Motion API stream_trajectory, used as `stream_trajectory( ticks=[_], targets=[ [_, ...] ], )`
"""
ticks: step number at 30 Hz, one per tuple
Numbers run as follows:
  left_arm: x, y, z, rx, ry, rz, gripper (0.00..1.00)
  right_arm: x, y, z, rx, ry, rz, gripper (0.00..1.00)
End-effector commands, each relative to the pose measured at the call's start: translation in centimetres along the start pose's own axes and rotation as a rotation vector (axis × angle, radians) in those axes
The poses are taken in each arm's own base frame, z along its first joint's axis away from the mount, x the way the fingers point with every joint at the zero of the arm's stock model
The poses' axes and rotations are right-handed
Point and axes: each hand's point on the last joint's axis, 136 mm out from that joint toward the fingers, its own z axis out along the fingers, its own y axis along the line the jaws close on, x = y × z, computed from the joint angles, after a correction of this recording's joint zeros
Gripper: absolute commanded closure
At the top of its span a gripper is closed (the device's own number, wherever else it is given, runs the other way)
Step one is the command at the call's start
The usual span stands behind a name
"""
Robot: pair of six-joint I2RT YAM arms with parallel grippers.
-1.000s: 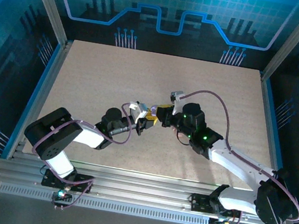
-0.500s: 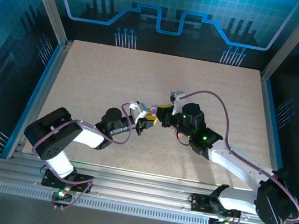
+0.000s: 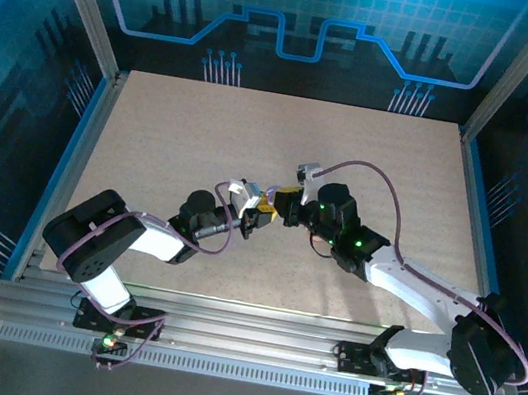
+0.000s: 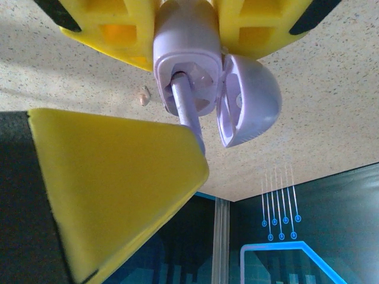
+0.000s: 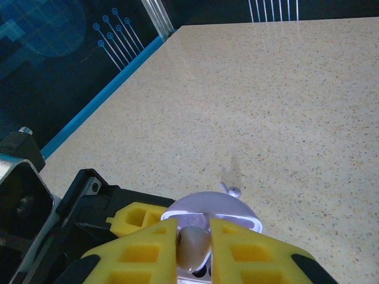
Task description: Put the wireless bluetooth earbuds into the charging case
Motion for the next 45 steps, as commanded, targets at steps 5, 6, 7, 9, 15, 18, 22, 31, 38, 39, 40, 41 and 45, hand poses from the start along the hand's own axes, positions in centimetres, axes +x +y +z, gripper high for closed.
stream_trajectory(
  ticks=[5,6,7,9,15,18,22,31,38,39,40,41,45],
  targets=[
    [-3.0,-0.8,-0.2,0.025,-0.088,0.046,0.84,2.2,-0.4,0.2,0.059,0.068,-0.068,0.82],
    [-2.9,-0.9,-0.2,0.026,-0.085,0.045,0.84,2.3,-0.5,0.2,0.066,0.074,-0.074,0.82],
    [-2.9,-0.9,-0.2,0.027,-0.085,0.047,0.84,2.3,-0.6,0.2,0.072,0.075,-0.079,0.82],
    [-3.0,-0.9,-0.2,0.028,-0.087,0.048,0.84,2.4,-0.7,0.1,0.082,0.079,-0.085,0.82],
    [-3.2,-0.9,-0.1,0.026,-0.089,0.051,0.84,2.7,-1.0,0.1,0.1,0.087,-0.097,0.82],
    [-3.3,-0.9,-0.1,0.028,-0.091,0.054,0.84,2.8,-1.3,-0.1,0.12,0.093,-0.105,0.82],
    [-3.3,-0.9,-0.1,0.027,-0.088,0.057,0.84,2.7,-1.4,-0.4,0.127,0.086,-0.11,0.82],
    [-3.4,-0.9,0.0,0.028,-0.088,0.059,0.84,2.3,0.0,-0.4,0.098,0.087,-0.189,0.82],
    [-3.7,-1.0,0.0,0.032,-0.093,0.063,0.84,2.6,-0.4,-0.4,0.128,0.117,-0.219,0.82],
    [-3.8,-1.0,0.0,0.033,-0.093,0.064,0.84,2.6,-0.4,-0.5,0.128,0.12,-0.223,0.82],
    [-3.7,-1.0,0.0,0.034,-0.091,0.065,0.84,2.7,-0.4,-0.5,0.128,0.123,-0.224,0.81],
    [-3.8,-1.0,0.0,0.034,-0.092,0.065,0.84,2.7,-0.4,-0.5,0.126,0.124,-0.222,0.81],
    [-3.8,-1.0,-0.1,0.031,-0.093,0.074,0.84,3.1,-0.2,-0.4,0.109,0.129,-0.211,0.81]
  ],
)
